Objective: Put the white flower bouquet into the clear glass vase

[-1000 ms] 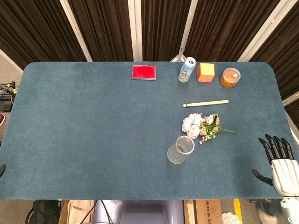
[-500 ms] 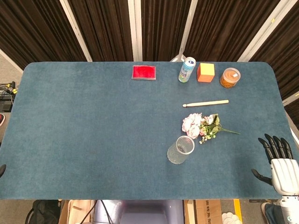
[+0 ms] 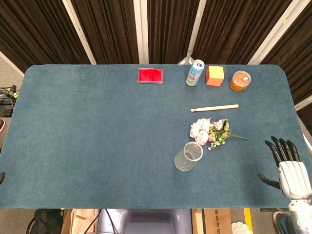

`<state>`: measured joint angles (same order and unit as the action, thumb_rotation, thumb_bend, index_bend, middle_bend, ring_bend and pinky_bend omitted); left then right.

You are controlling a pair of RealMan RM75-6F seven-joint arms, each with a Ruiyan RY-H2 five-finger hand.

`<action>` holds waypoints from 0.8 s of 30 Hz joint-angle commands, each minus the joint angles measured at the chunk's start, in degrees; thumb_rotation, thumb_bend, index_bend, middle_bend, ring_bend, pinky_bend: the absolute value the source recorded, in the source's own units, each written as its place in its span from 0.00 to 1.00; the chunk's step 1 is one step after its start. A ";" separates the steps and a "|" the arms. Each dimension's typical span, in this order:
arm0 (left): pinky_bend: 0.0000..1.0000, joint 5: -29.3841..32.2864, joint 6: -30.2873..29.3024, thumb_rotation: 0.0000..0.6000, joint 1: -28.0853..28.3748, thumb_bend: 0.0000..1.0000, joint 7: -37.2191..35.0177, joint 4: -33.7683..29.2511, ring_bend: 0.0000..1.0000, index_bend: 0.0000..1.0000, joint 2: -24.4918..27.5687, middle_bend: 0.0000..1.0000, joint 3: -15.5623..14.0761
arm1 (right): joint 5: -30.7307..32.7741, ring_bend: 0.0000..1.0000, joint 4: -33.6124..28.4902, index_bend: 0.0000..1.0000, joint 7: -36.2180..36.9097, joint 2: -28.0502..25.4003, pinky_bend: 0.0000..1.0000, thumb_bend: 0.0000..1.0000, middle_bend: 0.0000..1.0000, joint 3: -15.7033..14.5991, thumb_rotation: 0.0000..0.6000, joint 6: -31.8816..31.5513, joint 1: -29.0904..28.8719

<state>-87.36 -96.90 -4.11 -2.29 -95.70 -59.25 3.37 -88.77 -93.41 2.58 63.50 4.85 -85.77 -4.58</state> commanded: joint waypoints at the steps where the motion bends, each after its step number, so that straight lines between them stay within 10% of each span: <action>1: 0.06 -0.07 0.16 1.00 0.16 0.35 0.46 -0.03 0.00 0.14 -0.21 0.00 0.04 | 3.20 0.03 1.05 0.14 4.53 -1.25 0.00 0.16 0.09 2.67 1.00 6.43 -4.41; 10: 0.06 -0.38 0.27 1.00 0.38 0.35 2.47 -0.35 0.00 0.14 -0.93 0.00 0.00 | 11.68 0.02 1.94 0.11 10.06 -3.76 0.00 0.16 0.05 6.88 1.00 25.29 -15.19; 24: 0.06 0.44 0.85 1.00 0.77 0.35 3.37 -0.36 0.00 0.14 -1.36 0.00 0.49 | 26.69 0.01 7.53 0.08 -1.31 3.57 0.00 0.16 0.02 7.21 1.00 43.84 -27.64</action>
<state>-86.97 -96.13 -3.40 0.99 -96.04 -60.55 3.83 -63.65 -87.17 2.71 65.67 12.19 -43.44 -30.96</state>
